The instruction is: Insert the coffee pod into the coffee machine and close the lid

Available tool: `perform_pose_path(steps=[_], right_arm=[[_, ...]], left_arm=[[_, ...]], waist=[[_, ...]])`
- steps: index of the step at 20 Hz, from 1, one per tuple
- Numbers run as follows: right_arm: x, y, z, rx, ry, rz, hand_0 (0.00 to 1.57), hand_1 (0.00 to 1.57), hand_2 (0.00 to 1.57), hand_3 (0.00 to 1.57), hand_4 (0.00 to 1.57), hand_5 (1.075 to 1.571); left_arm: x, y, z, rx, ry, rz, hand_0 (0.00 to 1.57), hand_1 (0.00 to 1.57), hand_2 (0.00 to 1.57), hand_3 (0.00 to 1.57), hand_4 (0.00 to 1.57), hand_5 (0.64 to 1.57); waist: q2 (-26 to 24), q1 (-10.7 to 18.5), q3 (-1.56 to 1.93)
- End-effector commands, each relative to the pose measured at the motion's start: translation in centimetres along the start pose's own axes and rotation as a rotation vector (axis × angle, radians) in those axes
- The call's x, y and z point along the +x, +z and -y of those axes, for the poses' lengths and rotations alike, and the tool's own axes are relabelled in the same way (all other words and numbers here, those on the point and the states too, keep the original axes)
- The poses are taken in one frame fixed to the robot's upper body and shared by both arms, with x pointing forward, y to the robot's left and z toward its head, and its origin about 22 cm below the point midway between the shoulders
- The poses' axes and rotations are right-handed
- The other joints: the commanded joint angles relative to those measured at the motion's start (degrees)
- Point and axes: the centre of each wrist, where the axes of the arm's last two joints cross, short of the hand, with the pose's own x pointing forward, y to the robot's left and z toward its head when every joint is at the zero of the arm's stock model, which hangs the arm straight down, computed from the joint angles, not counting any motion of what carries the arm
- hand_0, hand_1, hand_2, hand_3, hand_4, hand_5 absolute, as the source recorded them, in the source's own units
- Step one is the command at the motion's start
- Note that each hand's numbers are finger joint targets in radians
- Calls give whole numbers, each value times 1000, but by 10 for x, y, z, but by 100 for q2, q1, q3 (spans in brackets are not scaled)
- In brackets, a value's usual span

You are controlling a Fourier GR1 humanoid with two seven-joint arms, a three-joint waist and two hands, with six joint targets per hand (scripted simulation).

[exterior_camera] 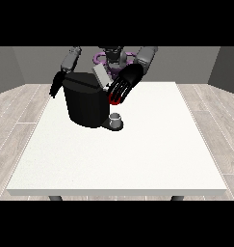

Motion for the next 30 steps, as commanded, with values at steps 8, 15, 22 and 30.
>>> perform_pose_path(steps=[8, 15, 22, 30], right_arm=[[-90, 66, 22, -33, -15, -215, 0, 0, 0, 0, 0, 1571], [-92, 75, 30, -62, -70, -260, 0, 0, 0, 0, 0, 1571], [-81, 74, 38, 47, -96, -273, 0, 0, 0, 0, 0, 1571], [-57, 50, 59, 92, -9, -196, 0, 0, 0, 0, 80, 1571]], left_arm=[[-8, 25, 121, -233, 161, -9, 0, 0, 177, 0, 0, 1571], [4, 70, 244, -139, 925, -95, 0, 0, 0, 0, 467, 1571], [21, 144, 338, -266, 1229, -257, 0, 0, 0, 0, 421, 1571], [21, 170, 344, -251, 1261, -293, 0, 0, 0, 0, 414, 1571]], waist=[[-1499, 969, -4], [-2572, 1582, -23], [-3878, 2341, -9], [-3713, 2662, -6]])
